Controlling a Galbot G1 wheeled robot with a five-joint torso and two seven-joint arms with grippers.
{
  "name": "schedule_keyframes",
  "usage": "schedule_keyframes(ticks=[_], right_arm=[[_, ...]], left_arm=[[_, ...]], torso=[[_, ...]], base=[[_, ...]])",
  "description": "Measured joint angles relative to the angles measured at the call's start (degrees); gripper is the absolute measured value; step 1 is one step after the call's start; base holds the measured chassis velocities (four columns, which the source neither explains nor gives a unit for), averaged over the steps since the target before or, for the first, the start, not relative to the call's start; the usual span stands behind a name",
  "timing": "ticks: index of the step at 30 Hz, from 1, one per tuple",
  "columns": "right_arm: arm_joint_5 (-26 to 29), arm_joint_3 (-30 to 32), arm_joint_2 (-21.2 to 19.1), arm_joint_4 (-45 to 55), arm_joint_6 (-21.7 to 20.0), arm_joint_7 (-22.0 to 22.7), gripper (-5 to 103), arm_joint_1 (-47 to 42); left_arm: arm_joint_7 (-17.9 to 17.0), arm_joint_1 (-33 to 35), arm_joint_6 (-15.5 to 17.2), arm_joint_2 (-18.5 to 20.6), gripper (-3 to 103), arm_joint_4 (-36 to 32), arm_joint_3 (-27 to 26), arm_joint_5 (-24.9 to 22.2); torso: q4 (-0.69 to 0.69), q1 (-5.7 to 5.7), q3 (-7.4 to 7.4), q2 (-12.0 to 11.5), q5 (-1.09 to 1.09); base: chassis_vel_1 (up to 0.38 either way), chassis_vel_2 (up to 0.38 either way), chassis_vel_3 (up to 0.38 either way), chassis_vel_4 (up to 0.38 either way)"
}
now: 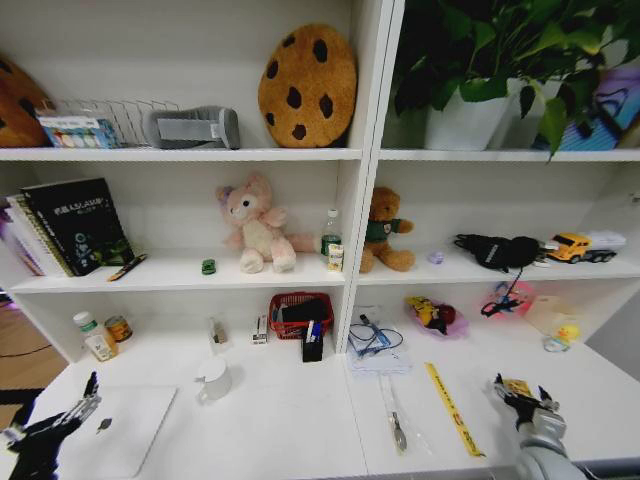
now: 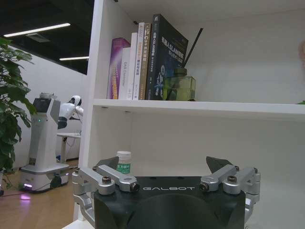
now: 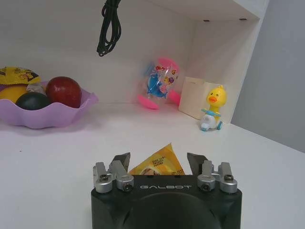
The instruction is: Organize the objects on the table.
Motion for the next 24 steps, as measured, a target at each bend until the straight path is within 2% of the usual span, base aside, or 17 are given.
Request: schedule_keyframes(ticks=[3,4,6,7,8,10,13,15,16,17,24], right_arm=[[0.1,-0.1,0.0,-0.3,0.0,0.2,63,0.2],[0.2,-0.1,-0.1,-0.5,0.0,0.4,52,0.3],[0.2,-0.1,-0.2,-0.5,0.0,0.5,52,0.3],[0.3,-0.1,-0.3,-0.5,0.0,0.6,41,0.2],[0.3,-0.1,-0.4,-0.5,0.0,0.7,41,0.1],[0.4,-0.1,-0.4,-0.5,0.0,1.0,31,0.1],[0.4,-0.1,-0.4,-0.4,0.0,1.1,26,0.0],[0.4,-0.2,-0.3,0.4,0.0,1.2,15,-0.5],[0.4,-0.2,-0.3,0.4,0.0,1.2,15,-0.5],[0.4,-0.1,-0.2,1.0,-0.1,1.2,4,-0.6],[0.3,-0.1,0.0,5.0,0.2,-0.5,0,-0.7]], left_arm=[[0.0,0.0,0.0,0.0,100,0.0,0.0,0.0],[0.0,0.0,0.0,0.0,100,0.0,0.0,0.0],[0.0,0.0,0.0,0.0,100,0.0,0.0,0.0],[0.0,0.0,0.0,0.0,100,0.0,0.0,0.0],[0.0,0.0,0.0,0.0,100,0.0,0.0,0.0],[0.0,0.0,0.0,0.0,100,0.0,0.0,0.0],[0.0,0.0,0.0,0.0,100,0.0,0.0,0.0],[0.0,0.0,0.0,0.0,100,0.0,0.0,0.0],[0.0,0.0,0.0,0.0,100,0.0,0.0,0.0],[0.0,0.0,0.0,0.0,100,0.0,0.0,0.0],[0.0,0.0,0.0,0.0,100,0.0,0.0,0.0]], torso=[[0.01,0.0,0.0,0.0,0.0],[0.0,0.0,0.0,0.0,0.0],[0.0,0.0,0.0,0.0,0.0],[0.01,0.0,0.0,0.0,0.0],[0.01,0.0,0.0,0.0,0.0],[0.0,0.0,0.0,0.0,0.0],[0.01,0.0,0.0,0.0,0.0],[0.0,0.0,0.0,0.0,0.0],[0.0,0.0,0.0,0.0,0.0],[0.0,0.0,0.0,0.0,0.0],[0.0,0.0,0.0,0.0,0.0]], base=[[0.0,0.0,0.0,0.0],[0.0,0.0,0.0,0.0],[0.0,0.0,0.0,0.0],[0.0,0.0,0.0,0.0],[0.0,0.0,0.0,0.0],[0.0,0.0,0.0,0.0],[0.0,0.0,0.0,0.0],[0.0,0.0,0.0,0.0],[0.0,0.0,0.0,0.0],[0.0,0.0,0.0,0.0],[0.0,0.0,0.0,0.0]])
